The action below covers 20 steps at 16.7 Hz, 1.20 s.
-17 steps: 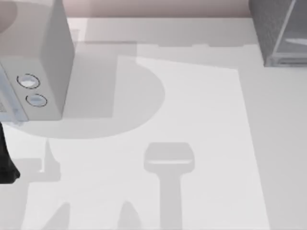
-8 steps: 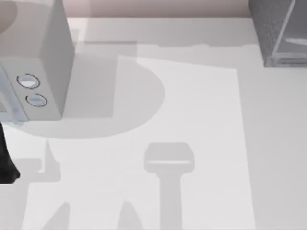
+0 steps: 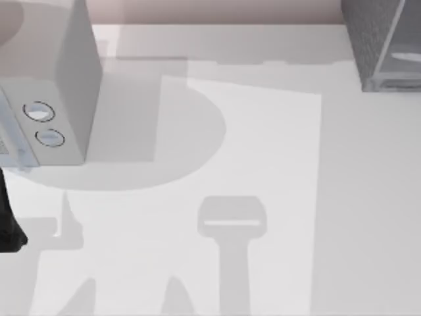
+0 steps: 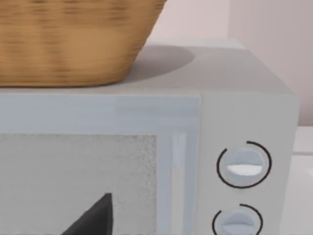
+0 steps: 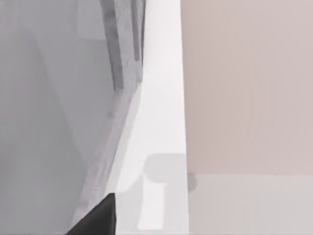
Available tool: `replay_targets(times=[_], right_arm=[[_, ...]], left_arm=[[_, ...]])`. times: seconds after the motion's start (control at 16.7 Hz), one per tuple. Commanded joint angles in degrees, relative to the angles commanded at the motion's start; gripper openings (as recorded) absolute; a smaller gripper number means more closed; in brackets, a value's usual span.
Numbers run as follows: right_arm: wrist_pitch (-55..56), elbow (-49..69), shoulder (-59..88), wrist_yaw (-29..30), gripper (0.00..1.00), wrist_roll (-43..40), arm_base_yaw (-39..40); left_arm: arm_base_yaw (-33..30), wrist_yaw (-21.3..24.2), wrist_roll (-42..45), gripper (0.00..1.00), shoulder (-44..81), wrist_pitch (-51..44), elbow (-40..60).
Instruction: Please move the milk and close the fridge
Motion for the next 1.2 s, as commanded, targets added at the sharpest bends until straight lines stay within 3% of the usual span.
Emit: replay_targets(times=[0.36, 0.54, 0.72, 1.2], right_arm=[[0.4, -0.6, -0.5, 0.1, 1.00, 0.1, -0.5], [2.2, -1.7, -1.4, 3.6, 1.00, 3.0, 3.2], [5.7, -4.3, -3.2, 10.8, 1.00, 9.0, 12.3], [16.9, -14.5, -10.3, 35.6, 1.00, 30.5, 45.9]], left_arm=[[0.0, 0.0, 0.0, 1.00, 0.0, 0.0, 0.0], [0.0, 0.0, 0.0, 1.00, 0.0, 0.0, 0.0], [0.0, 0.0, 0.0, 1.00, 0.0, 0.0, 0.0], [0.0, 0.0, 0.0, 1.00, 0.0, 0.0, 0.0]])
